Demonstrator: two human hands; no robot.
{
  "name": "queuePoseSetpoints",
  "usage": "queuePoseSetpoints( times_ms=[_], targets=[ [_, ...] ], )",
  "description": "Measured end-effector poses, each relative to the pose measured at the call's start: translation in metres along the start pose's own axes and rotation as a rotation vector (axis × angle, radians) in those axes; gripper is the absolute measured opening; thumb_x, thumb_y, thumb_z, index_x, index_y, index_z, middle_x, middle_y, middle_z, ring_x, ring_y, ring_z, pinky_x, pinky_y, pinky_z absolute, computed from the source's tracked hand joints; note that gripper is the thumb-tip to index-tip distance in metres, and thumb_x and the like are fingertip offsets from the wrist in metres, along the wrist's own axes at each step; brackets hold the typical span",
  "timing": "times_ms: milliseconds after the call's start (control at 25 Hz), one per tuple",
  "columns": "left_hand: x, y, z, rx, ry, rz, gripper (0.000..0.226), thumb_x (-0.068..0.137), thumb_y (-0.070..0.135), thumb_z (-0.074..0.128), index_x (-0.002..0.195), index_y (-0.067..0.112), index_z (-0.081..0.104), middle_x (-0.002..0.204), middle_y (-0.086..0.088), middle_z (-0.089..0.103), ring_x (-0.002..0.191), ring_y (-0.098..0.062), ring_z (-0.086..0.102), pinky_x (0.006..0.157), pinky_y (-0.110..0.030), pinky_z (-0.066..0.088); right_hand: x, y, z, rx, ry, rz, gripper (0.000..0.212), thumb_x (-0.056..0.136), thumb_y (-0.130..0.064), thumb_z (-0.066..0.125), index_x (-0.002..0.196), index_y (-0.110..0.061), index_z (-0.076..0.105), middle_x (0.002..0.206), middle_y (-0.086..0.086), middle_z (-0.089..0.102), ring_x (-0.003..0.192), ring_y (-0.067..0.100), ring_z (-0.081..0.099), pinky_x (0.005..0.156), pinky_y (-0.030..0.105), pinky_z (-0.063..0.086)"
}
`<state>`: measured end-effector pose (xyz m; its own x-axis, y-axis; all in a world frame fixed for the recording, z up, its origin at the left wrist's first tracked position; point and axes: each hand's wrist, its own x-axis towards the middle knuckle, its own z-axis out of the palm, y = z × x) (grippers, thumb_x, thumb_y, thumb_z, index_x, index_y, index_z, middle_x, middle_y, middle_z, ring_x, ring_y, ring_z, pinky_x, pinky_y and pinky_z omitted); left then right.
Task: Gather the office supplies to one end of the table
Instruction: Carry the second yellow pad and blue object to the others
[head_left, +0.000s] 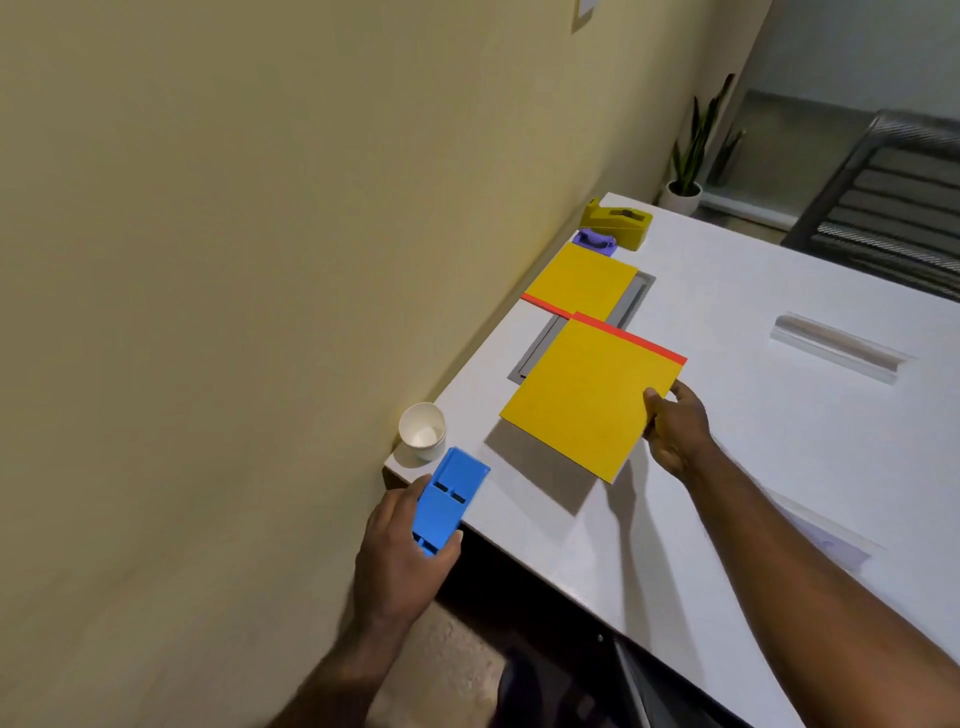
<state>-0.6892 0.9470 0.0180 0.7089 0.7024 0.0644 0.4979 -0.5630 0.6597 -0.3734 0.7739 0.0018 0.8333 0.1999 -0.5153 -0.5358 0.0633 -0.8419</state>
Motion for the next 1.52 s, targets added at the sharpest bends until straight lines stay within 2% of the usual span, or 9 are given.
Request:
queuePoseSetpoints(
  times_ms=[160, 280, 600, 720, 800, 880, 1000, 1080, 1520],
  targets=[
    [0.014, -0.008, 0.019, -0.014, -0.033, -0.015, 0.07, 0.07, 0.03, 0.083, 0.132, 0.027, 0.05, 0.108, 0.011, 0.054, 0.098, -0.012, 0.055, 0.068, -0.017, 0.048, 0.044, 0.011, 0.013, -0.017, 0.053, 0.037, 0.028, 0.099, -0.006, 0.046, 0.126, -0.012, 0.052, 0.13, 0.017, 0.059, 0.1, 0.033, 0.064, 0.086, 0.05, 0.053],
    [0.022, -0.014, 0.027, 0.012, -0.005, 0.032, 0.069, 0.066, 0.021, 0.087, 0.128, 0.015, 0.056, 0.104, 0.004, 0.057, 0.092, -0.016, 0.058, 0.067, -0.024, 0.054, 0.072, 0.018, 0.029, -0.094, 0.066, 0.073, 0.035, 0.099, -0.009, 0.048, 0.133, -0.009, 0.049, 0.132, 0.025, 0.055, 0.122, 0.048, 0.051, 0.1, 0.064, 0.04],
    [0.046, -0.026, 0.055, 0.035, -0.054, 0.056, 0.074, 0.063, 0.02, 0.09, 0.128, 0.009, 0.055, 0.106, -0.005, 0.06, 0.097, -0.017, 0.058, 0.067, -0.024, 0.055, 0.129, 0.031, 0.077, -0.091, 0.038, 0.108, 0.038, 0.098, -0.008, 0.049, 0.136, -0.005, 0.045, 0.133, 0.026, 0.053, 0.121, 0.042, 0.054, 0.101, 0.057, 0.044],
    [0.044, -0.033, 0.063, 0.036, -0.078, 0.052, 0.077, 0.063, 0.023, 0.09, 0.129, 0.012, 0.052, 0.111, -0.005, 0.059, 0.101, -0.019, 0.058, 0.073, -0.028, 0.056, 0.147, 0.037, 0.089, -0.1, 0.039, 0.126, 0.035, 0.098, -0.009, 0.049, 0.133, -0.003, 0.043, 0.131, 0.03, 0.05, 0.095, 0.039, 0.056, 0.099, 0.051, 0.046],
    [0.04, -0.038, 0.064, 0.036, -0.074, 0.056, 0.079, 0.06, 0.021, 0.092, 0.128, 0.01, 0.053, 0.11, -0.005, 0.06, 0.098, -0.021, 0.06, 0.074, -0.034, 0.059, 0.153, 0.041, 0.096, -0.112, 0.04, 0.152, 0.039, 0.098, -0.009, 0.049, 0.136, -0.004, 0.042, 0.126, 0.029, 0.054, 0.125, 0.04, 0.05, 0.102, 0.06, 0.041],
    [0.035, -0.042, 0.063, 0.038, -0.084, 0.055, 0.08, 0.057, 0.019, 0.093, 0.126, 0.007, 0.055, 0.108, -0.006, 0.061, 0.095, -0.023, 0.062, 0.072, -0.036, 0.06, 0.159, 0.046, 0.103, -0.136, 0.04, 0.163, 0.032, 0.098, -0.009, 0.05, 0.129, -0.002, 0.046, 0.124, 0.035, 0.052, 0.117, 0.048, 0.053, 0.099, 0.067, 0.039],
    [0.03, -0.047, 0.06, 0.052, -0.097, 0.048, 0.082, 0.053, 0.016, 0.095, 0.125, 0.003, 0.057, 0.105, -0.007, 0.063, 0.091, -0.025, 0.063, 0.069, -0.038, 0.061, 0.16, 0.044, 0.11, -0.159, 0.037, 0.143, 0.012, 0.098, -0.011, 0.05, 0.109, -0.006, 0.048, 0.089, 0.028, 0.05, 0.078, 0.027, 0.061, 0.079, 0.037, 0.052],
    [0.028, -0.05, 0.059, 0.06, -0.089, 0.054, 0.083, 0.049, 0.013, 0.096, 0.122, 0.001, 0.059, 0.103, -0.008, 0.064, 0.088, -0.025, 0.064, 0.068, -0.04, 0.06, 0.164, 0.041, 0.115, -0.165, 0.056, 0.134, 0.012, 0.098, -0.01, 0.049, 0.089, -0.014, 0.043, 0.071, 0.009, 0.037, 0.058, 0.017, 0.037, 0.06, 0.03, 0.037],
    [0.024, -0.059, 0.056, 0.061, -0.093, 0.081, 0.087, 0.043, 0.015, 0.097, 0.121, 0.001, 0.061, 0.102, -0.005, 0.065, 0.086, -0.021, 0.064, 0.074, -0.032, 0.057, 0.174, 0.044, 0.111, -0.41, 0.161, 0.056, 0.041, 0.09, -0.016, 0.063, 0.064, -0.021, 0.031, 0.068, 0.006, 0.036, 0.059, 0.018, 0.037, 0.058, 0.029, 0.032]
  ],
)
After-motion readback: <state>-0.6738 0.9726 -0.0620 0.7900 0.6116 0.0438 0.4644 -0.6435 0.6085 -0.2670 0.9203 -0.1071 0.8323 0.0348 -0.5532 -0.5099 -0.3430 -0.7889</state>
